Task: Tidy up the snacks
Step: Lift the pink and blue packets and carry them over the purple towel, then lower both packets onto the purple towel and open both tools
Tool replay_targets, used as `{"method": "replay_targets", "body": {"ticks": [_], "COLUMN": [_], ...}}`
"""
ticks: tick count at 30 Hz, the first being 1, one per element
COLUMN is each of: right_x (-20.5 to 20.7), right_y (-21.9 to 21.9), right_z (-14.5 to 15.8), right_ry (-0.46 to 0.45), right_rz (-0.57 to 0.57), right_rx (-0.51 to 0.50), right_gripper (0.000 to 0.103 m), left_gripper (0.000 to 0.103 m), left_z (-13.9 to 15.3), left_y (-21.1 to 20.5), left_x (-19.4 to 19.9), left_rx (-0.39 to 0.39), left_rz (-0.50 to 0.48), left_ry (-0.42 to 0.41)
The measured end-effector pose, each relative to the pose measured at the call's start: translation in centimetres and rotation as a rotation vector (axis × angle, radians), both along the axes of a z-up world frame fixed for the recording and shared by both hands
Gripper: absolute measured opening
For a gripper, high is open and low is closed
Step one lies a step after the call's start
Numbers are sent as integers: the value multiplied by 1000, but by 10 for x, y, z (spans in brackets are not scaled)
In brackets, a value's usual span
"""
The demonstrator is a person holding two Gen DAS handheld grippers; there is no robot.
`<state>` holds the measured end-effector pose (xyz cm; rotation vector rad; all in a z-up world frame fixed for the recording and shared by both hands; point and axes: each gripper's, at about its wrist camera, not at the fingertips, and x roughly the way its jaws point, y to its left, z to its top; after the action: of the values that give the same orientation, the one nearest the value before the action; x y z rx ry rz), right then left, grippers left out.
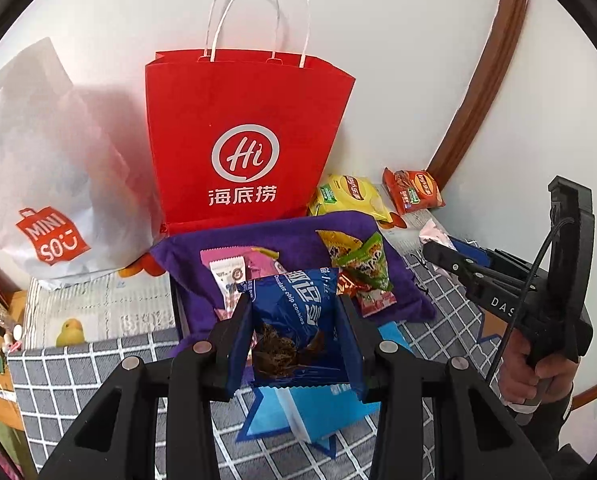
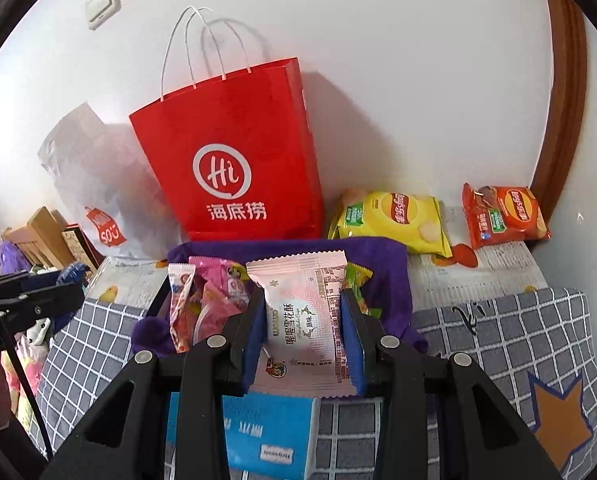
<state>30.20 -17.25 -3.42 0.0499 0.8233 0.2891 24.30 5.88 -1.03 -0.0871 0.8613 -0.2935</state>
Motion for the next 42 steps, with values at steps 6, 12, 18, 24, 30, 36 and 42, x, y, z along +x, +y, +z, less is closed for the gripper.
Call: {"method": "replay_targets", "body": {"ticks": [6, 12, 18, 24, 30, 36, 42], "right_x": [22, 39, 55, 65, 74, 81, 87], "right_y": [6, 11, 17, 26, 26, 23, 15], "right_z": [1, 5, 8, 2, -11, -19, -27], "right_ry": [-1, -9, -15, -16, 5, 27, 43], "right_rz": [7, 14, 24, 37, 45, 50, 43], "right_rx": [0, -9, -20, -36, -34, -39, -54], "right_gripper": [36, 36, 36, 36, 36, 36, 36], "left_gripper": [38, 38, 38, 38, 38, 38, 38], "left_z": [-5, -9, -10, -20, -25, -30, -40], "left_y": [1, 0, 1, 0, -5, -6, 2], "left_x": [22, 40, 53, 66, 73, 79, 91], "left_rx": [-2, -13, -10, 5, 15, 10, -10], "left_rz": [7, 11, 27, 42, 42, 51, 79], "left_ry": [9, 19, 19, 40, 52, 62, 92]}}
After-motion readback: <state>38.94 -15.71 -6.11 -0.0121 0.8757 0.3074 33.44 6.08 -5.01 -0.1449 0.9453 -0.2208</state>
